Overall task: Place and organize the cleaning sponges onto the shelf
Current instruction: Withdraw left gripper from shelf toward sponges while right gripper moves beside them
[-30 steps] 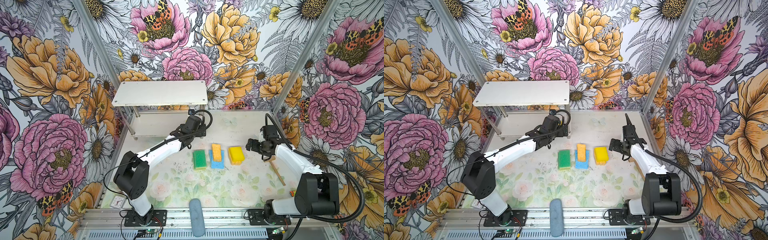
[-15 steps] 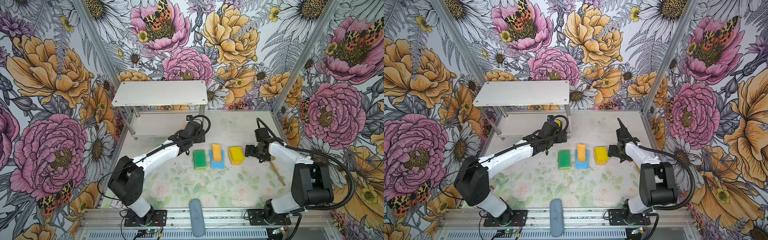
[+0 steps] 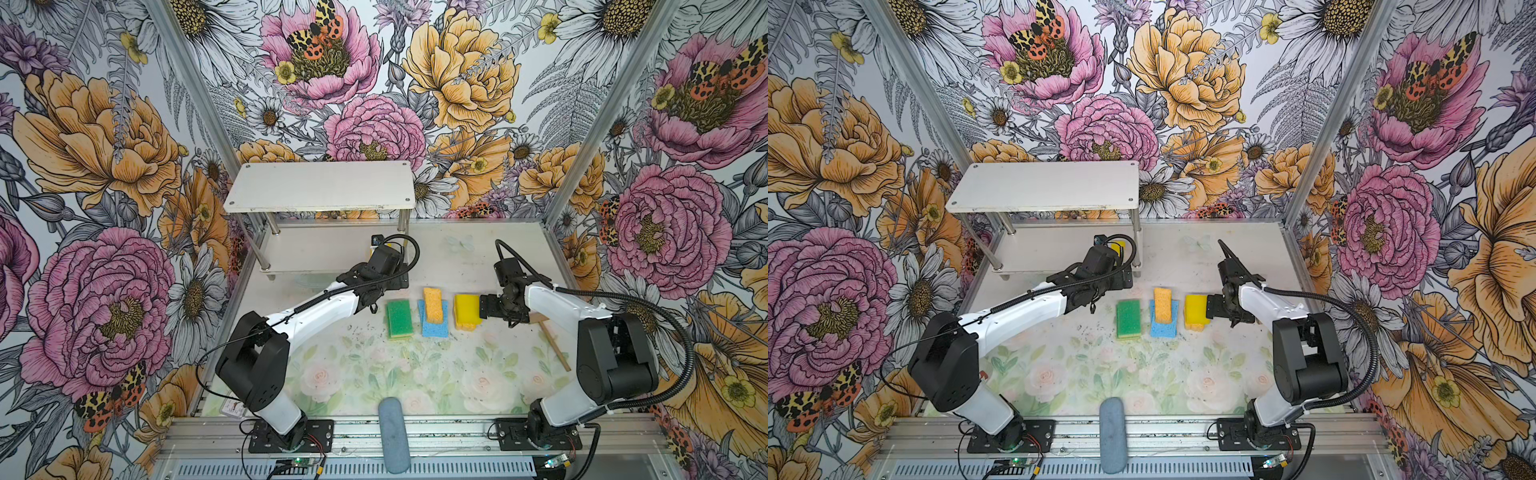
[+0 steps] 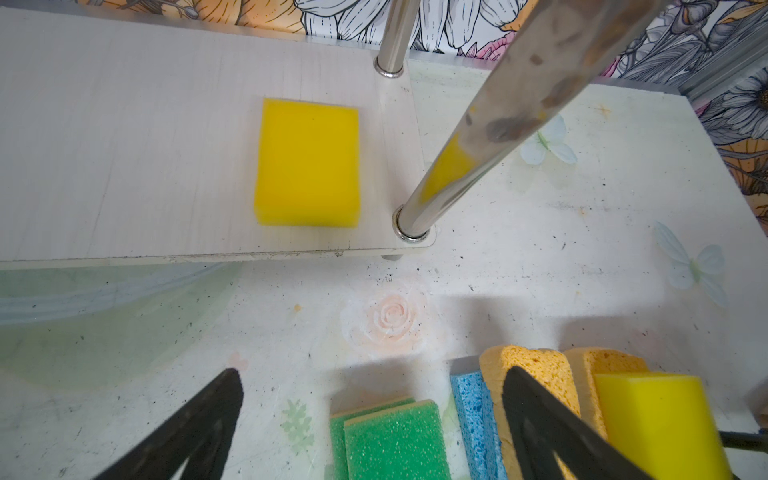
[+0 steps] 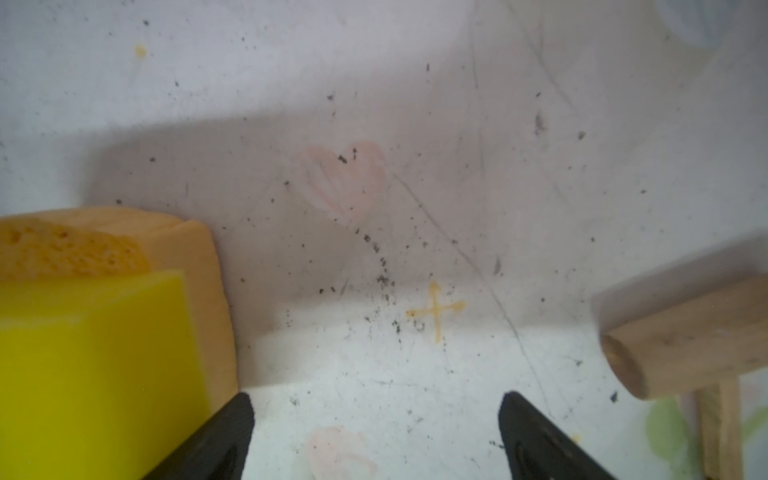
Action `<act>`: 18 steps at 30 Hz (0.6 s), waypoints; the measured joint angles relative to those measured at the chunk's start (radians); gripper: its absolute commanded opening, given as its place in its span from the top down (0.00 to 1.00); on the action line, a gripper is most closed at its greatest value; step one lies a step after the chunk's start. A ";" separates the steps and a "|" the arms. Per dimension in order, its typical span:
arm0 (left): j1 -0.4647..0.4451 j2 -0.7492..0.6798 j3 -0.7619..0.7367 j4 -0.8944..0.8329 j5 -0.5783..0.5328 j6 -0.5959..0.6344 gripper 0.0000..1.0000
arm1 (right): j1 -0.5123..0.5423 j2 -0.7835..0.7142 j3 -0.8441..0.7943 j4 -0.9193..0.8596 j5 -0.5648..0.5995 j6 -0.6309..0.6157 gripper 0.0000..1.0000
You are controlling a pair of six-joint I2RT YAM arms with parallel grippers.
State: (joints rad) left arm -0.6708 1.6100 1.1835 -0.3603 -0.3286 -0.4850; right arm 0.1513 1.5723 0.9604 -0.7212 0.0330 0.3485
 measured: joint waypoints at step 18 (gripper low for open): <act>0.008 0.000 -0.020 -0.003 0.000 -0.007 0.01 | 0.081 0.086 0.073 0.026 -0.019 0.003 0.08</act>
State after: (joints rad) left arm -0.6624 1.6100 1.1637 -0.3630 -0.3290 -0.4919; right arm 0.2321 1.6581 1.0332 -0.6956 0.0139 0.3515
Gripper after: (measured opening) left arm 0.987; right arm 0.925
